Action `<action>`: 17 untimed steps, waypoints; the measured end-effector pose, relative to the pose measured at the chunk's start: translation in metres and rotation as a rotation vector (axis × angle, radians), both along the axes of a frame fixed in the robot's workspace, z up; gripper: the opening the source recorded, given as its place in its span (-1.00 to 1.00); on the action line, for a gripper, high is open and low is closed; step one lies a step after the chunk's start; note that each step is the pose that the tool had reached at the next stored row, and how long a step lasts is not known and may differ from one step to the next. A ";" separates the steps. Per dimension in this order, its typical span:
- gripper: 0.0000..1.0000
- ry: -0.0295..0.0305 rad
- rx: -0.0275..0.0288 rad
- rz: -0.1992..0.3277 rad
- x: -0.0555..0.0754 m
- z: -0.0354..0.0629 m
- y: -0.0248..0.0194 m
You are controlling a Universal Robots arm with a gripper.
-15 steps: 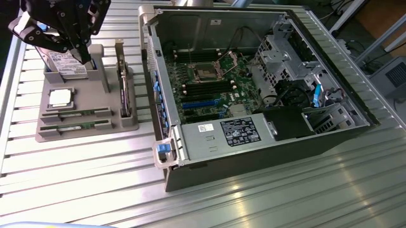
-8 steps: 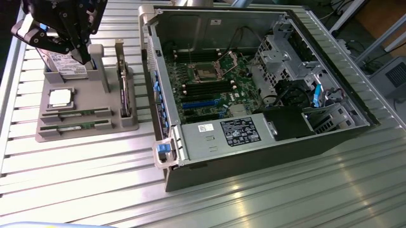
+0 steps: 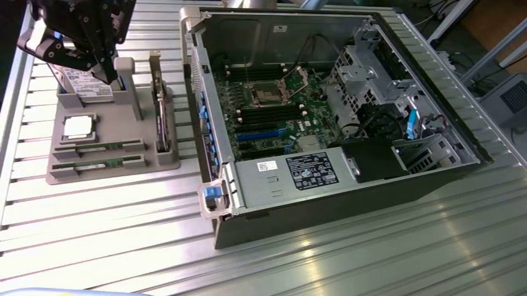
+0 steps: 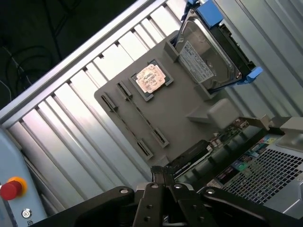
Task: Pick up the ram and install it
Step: 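Pick up the ram and move it above insertion slot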
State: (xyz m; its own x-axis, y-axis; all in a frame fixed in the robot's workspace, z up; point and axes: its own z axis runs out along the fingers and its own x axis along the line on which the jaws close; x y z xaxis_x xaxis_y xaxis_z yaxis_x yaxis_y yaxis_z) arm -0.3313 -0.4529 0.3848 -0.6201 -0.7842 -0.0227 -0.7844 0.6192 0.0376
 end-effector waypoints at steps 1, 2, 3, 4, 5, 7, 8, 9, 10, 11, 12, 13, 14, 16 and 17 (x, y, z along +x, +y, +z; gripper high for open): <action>-0.80 0.0000 -0.0001 0.011 0.000 0.0000 0.0000; -0.80 0.0000 -0.0003 0.023 0.000 0.0000 0.0000; -0.80 0.0000 -0.0004 0.038 0.000 -0.0001 0.0000; -0.80 0.0000 -0.0005 0.050 0.000 -0.0001 0.0000; -0.80 -0.0001 -0.0006 0.062 0.000 -0.0002 0.0000; -0.80 -0.0001 -0.0008 0.086 0.000 -0.0002 0.0000; -0.80 0.0000 -0.0010 0.105 0.000 -0.0003 0.0000; -0.80 0.0000 -0.0012 0.131 0.000 -0.0003 0.0000; -0.80 -0.0001 -0.0013 0.148 0.000 -0.0004 0.0000; -0.80 0.0000 -0.0014 0.155 0.000 -0.0004 0.0000; -0.80 0.0000 -0.0014 0.162 0.000 -0.0004 0.0000; -0.80 0.0000 -0.0014 0.170 0.000 -0.0004 0.0000; -0.80 -0.0001 -0.0015 0.177 0.000 -0.0005 0.0000; -0.80 0.0000 -0.0017 0.191 0.000 -0.0004 0.0000; -0.80 0.0000 -0.0017 0.199 0.000 -0.0005 0.0000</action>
State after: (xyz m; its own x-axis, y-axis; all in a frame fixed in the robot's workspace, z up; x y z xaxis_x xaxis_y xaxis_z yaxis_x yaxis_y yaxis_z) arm -0.3313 -0.4529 0.3844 -0.4529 -0.8913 -0.0213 -0.8912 0.4520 0.0367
